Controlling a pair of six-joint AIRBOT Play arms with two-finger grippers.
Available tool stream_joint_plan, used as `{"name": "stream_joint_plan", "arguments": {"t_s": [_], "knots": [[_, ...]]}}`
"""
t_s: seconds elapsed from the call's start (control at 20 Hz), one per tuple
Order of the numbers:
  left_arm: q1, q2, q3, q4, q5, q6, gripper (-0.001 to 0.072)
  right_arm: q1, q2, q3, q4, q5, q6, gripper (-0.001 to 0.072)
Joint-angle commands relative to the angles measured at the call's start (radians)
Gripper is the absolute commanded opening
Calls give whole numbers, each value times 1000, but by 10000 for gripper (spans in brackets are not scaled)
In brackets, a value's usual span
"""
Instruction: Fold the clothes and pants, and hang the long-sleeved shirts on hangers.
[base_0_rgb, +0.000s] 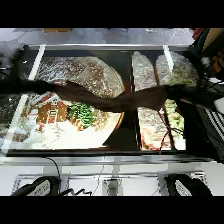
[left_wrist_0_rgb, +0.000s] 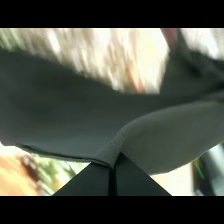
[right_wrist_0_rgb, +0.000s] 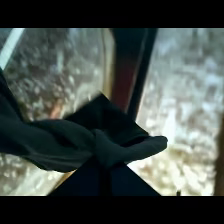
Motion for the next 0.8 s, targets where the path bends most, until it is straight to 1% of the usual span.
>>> {"name": "stream_joint_plan", "arguments": {"t_s": [0.0, 0.25, 0.35, 0.4, 0.5, 0.55, 0.6, 0.7, 0.75], "knots": [[55, 251, 68, -2, 145, -1, 19, 0, 131, 169, -39, 94, 0, 17], [196, 568, 68, -2, 405, 0, 19, 0, 329, 327, -73, 92, 0, 16], [229, 649, 68, -2, 472, 0, 19, 0, 389, 367, -72, 86, 1, 16], [237, 679, 68, -2, 482, 0, 19, 0, 409, 380, -73, 77, 1, 16], [240, 709, 66, -2, 470, -1, 19, 0, 426, 391, -73, 51, 5, 15], [240, 708, 65, 2, 441, -11, 18, 0, 419, 391, -76, 48, 11, 15], [240, 699, 64, 39, 395, -61, 18, 0, 402, 390, -87, 49, 45, 14], [240, 660, 51, 159, 270, -210, 18, 0, 334, 390, -120, 66, 93, 14], [240, 629, 33, 196, 218, -250, 17, 0, 285, 390, -137, 75, 117, 14]]}}
